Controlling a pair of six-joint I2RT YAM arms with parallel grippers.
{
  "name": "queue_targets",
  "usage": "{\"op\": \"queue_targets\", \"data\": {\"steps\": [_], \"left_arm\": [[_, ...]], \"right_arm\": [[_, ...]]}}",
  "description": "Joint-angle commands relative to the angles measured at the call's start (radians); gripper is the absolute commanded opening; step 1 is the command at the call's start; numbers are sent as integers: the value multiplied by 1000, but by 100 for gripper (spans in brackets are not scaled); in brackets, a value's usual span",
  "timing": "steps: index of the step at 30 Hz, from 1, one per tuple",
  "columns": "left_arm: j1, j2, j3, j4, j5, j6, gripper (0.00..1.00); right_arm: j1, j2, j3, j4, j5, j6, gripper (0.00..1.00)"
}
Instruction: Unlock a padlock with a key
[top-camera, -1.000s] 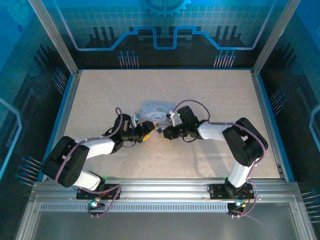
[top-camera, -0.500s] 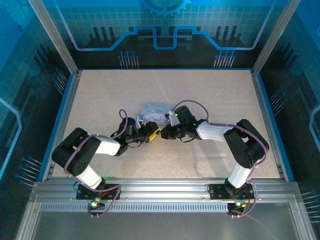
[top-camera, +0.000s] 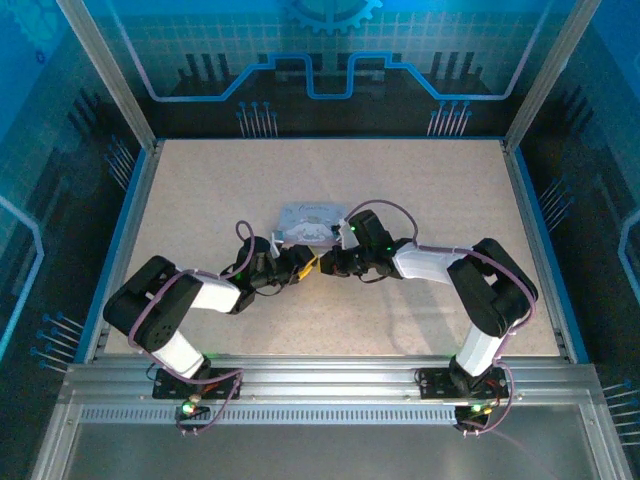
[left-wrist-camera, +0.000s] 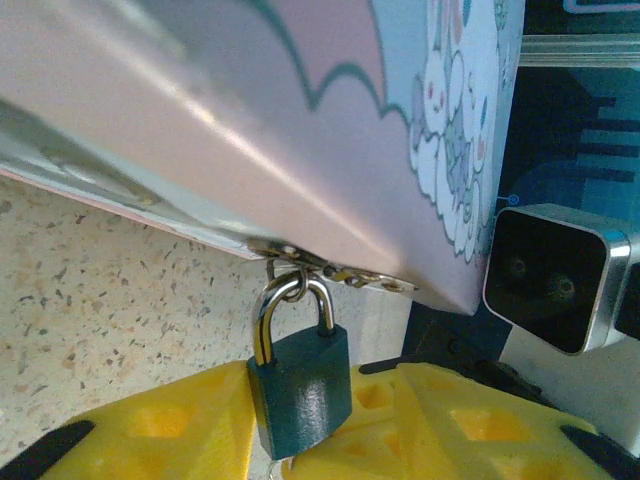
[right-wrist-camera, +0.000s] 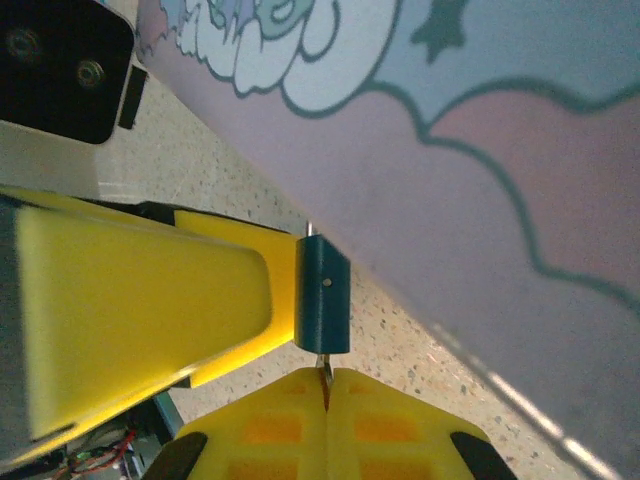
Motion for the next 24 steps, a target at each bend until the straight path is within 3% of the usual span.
{"op": "queue_targets", "data": {"steps": [1,6,20,24], "left_arm": [[-14,4,-10,40,2,-31,39],[-17,17,-5,68,9,-45,37],[-18,-6,3,18,-15,-23,15],[-18,-26,8,-20,-23,-6,12]], "right_arm": [[11,-7,-23,126,-19,70,0],[11,13,-34,199,-43,127,0],[10,2,-48,170,-39,116,0],[7,1,-57,170,-36,105,5]]}}
